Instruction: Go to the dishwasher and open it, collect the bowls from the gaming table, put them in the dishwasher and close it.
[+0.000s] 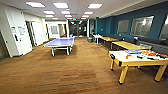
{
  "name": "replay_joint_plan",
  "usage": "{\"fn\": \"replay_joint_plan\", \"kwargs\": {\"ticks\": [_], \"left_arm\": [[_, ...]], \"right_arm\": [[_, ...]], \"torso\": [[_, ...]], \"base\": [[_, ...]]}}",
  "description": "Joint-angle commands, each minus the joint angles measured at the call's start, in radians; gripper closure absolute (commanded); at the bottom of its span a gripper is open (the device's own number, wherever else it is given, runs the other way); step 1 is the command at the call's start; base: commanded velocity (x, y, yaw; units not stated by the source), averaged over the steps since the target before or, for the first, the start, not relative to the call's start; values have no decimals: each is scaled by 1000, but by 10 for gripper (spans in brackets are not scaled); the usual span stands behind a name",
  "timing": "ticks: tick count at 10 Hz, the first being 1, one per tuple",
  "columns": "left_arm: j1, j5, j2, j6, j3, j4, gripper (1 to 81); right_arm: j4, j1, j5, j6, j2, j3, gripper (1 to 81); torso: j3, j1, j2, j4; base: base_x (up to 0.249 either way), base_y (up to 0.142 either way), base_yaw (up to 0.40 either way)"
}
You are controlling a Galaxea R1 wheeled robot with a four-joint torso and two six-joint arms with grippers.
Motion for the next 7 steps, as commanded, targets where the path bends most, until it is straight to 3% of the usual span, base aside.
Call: {"fn": "replay_joint_plan", "kwargs": {"ticks": [1, 7], "left_arm": [[-50, 44, -2, -3, 0, -5, 10], [-50, 47, -2, -5, 0, -5, 10]], "right_arm": [[-2, 59, -51, 0, -2, -3, 10], [-4, 59, -53, -2, 10, -5, 10]], "torso": [[0, 0, 0, 0], [0, 0, 0, 0]], "base": [[275, 0, 0], [276, 0, 0]]}}
